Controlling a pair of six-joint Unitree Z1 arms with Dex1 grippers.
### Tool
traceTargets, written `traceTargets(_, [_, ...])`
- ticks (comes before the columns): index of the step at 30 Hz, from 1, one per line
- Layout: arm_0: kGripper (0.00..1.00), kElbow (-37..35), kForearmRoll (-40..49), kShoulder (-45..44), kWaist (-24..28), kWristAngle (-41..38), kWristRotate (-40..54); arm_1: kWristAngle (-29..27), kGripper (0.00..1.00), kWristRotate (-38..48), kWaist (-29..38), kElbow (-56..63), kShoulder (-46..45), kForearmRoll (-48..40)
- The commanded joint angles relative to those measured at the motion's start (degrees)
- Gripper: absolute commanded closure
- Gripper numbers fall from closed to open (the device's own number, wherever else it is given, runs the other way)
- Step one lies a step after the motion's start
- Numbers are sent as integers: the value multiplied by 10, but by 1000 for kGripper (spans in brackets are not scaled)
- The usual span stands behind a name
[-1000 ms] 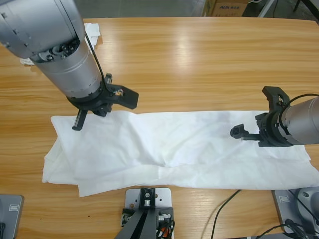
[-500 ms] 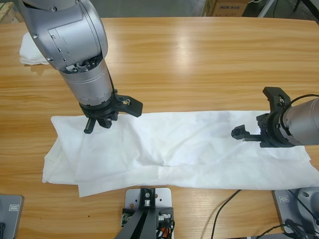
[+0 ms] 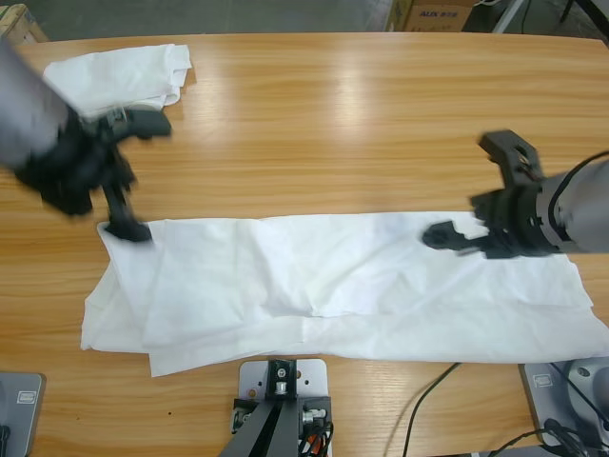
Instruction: Fold clothes
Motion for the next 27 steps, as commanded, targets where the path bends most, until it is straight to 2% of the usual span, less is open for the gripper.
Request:
traceTargets(1, [75,245,-235,-57,-94,-87,-165,254,432,-24,-18,78,4,-294])
traceTargets(4, [67,274,-257,-32,-94,-80,-164,306,432,6,-31,94,60,-356])
traceTargets(11, [64,267,-259,18,-86,-22,-193,356,432,76,-32,93,191,-442])
traceTargets(17, [64,254,-259,32,-74,-21,-195,364,432,99,-57,127,228,-447])
traceTargets(22, [64,255,-259,33,-74,-21,-192,384,436,113,-62,143,259,-495])
traceTargets(27, [64,255,-259,34,-73,-20,-190,400,437,113,-62,139,256,-499])
